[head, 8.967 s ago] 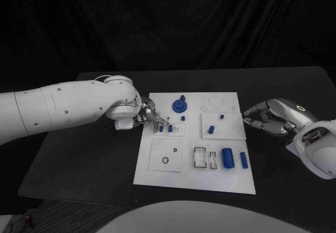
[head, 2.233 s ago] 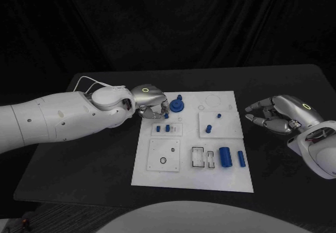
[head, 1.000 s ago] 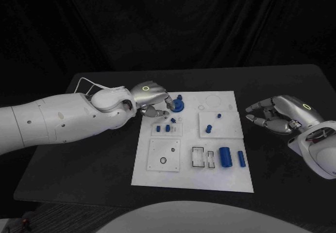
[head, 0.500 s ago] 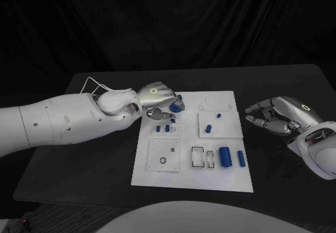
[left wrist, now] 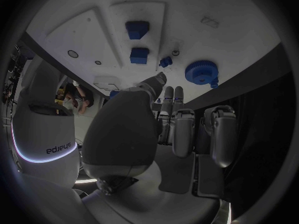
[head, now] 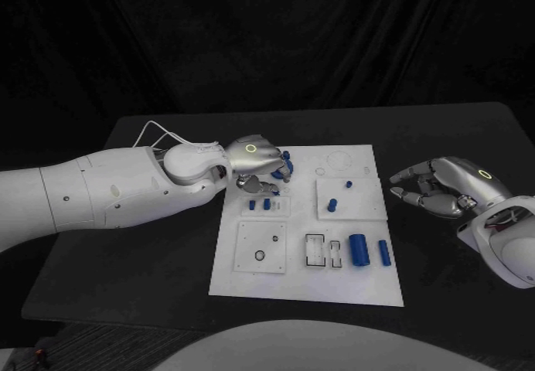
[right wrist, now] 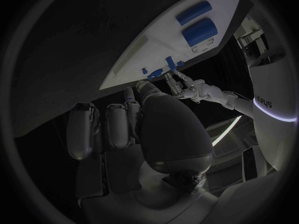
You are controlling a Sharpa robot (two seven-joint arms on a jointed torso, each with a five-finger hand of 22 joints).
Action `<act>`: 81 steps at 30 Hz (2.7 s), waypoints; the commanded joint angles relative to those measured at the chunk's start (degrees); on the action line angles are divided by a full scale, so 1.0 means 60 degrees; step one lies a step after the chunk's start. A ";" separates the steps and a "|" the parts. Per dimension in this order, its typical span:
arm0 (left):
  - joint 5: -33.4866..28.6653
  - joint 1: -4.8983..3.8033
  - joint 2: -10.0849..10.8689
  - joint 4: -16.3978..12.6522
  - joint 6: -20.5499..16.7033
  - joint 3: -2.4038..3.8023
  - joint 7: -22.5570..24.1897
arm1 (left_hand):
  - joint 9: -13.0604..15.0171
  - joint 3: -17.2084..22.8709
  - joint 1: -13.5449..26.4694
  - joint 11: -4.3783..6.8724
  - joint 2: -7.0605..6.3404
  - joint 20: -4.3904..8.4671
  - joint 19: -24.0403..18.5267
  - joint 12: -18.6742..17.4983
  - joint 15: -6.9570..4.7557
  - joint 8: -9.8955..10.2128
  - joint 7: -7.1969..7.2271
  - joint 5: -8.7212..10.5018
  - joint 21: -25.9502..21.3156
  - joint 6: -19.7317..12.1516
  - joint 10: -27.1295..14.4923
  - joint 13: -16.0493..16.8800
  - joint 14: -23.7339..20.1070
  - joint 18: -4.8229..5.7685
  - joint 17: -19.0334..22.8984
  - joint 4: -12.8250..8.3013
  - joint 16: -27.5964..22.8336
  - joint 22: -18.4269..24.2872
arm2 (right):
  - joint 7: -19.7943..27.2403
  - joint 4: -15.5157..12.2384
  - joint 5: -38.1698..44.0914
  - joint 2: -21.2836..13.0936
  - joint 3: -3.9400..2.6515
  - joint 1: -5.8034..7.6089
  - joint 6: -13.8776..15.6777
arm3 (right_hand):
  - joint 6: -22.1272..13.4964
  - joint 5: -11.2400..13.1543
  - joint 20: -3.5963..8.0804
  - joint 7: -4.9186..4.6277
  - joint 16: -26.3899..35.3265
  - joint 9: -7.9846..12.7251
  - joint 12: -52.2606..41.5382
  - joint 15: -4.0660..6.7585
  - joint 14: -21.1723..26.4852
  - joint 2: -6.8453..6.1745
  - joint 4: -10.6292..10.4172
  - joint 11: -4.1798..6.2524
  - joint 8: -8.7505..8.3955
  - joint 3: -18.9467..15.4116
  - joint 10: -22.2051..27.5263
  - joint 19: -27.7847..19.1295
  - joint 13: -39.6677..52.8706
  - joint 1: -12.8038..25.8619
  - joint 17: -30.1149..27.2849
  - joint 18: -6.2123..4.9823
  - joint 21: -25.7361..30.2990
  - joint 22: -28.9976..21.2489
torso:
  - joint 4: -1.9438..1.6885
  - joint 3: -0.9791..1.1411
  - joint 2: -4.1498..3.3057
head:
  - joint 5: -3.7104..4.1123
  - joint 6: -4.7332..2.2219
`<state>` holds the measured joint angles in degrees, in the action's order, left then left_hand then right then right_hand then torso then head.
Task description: Assemble the parts on the task board
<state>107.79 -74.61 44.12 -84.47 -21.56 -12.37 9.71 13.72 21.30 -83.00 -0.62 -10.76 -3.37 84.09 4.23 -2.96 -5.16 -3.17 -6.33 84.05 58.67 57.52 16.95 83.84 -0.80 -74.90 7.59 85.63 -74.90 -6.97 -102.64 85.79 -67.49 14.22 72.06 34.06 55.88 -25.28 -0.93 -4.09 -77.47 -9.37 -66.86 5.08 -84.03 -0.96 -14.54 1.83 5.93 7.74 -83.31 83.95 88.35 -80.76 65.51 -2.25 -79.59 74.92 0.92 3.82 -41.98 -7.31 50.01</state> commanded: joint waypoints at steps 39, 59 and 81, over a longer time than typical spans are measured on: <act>0.0160 0.0157 -0.0650 0.0527 0.1795 0.0006 -0.0323 | -0.0126 0.0272 -0.0305 0.0013 0.0041 -0.0077 0.0091 0.0262 0.0019 0.0100 -0.0016 -0.0486 -0.0189 0.0378 0.0421 0.0041 0.0212 -0.0168 -0.0860 -0.0410 -0.0102 -0.2114 | -0.0108 0.0006 -0.0011 0.0032 -0.0006 -0.0035 -0.0189 | 0.0042 -0.0064 0.0009 0.0005 -0.0043 0.0002 0.0061 0.0084 -0.0374 -0.0007 0.0010 0.0039 -0.0018 0.0073 0.0000 0.0327 -0.3717 -0.0143 -0.0011 -0.0026 0.0024 0.1988 | 0.0005 0.0009 0.0006 | 0.0007 -0.0002; 0.0155 0.0239 -0.0379 0.0564 -0.0722 0.0009 0.0421 | -0.0005 0.0216 0.0006 0.0113 0.0761 -0.0087 0.0155 0.0667 -0.0028 -0.0131 0.0012 -0.0738 -0.0115 0.1214 0.1485 0.0169 0.0268 -0.0152 -0.0871 -0.0478 -0.0066 -0.2138 | -0.0085 0.0067 -0.0088 0.0057 -0.0006 -0.0073 -0.0199 | 0.0054 -0.0065 0.0009 0.0001 -0.0062 0.0000 0.0056 0.0082 -0.0379 -0.0014 0.0015 0.0036 -0.0014 0.0077 0.0000 0.0330 -0.3710 -0.0145 0.0026 -0.0023 0.0015 0.1991 | 0.0000 -0.0007 -0.0003 | 0.0031 -0.0002; -1.0381 0.0211 0.0889 0.0677 -0.0026 0.0004 0.3011 | -0.0014 -0.0174 -0.0037 -0.0195 0.1012 -0.0047 0.0202 0.0363 0.0060 -0.0009 -0.0236 -0.1446 -0.0086 0.1208 0.1640 -0.0174 0.0134 -0.0138 -0.0428 -0.0252 -0.0260 -0.2153 | -0.0160 0.0112 -0.0090 0.0009 -0.0005 -0.0115 -0.0262 | 0.0063 -0.0058 0.0008 0.0000 -0.0040 -0.0002 0.0134 0.0080 -0.0372 -0.0014 0.0022 0.0033 -0.0012 0.0091 0.0027 0.0321 -0.3783 -0.0155 -0.0022 -0.0028 0.0036 0.1985 | -0.0039 -0.0012 0.0005 | -0.0125 -0.0002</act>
<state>60.29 -73.26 49.55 -80.59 -26.39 -12.38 22.80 13.35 20.53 -83.19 -1.81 -5.59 -3.36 84.09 6.58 -3.00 -5.51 -4.51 -14.86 83.76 65.96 67.62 15.97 83.89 -0.80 -74.95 6.24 84.30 -74.92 -7.02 -101.94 85.19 -67.36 14.21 71.52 32.86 55.88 -25.48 -0.93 -4.09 -77.47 -9.38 -66.21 5.21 -83.94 -1.17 -14.38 1.82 5.93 7.91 -83.30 83.95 88.68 -81.04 65.43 -2.24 -79.59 74.92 0.76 3.80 -41.95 -7.94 50.01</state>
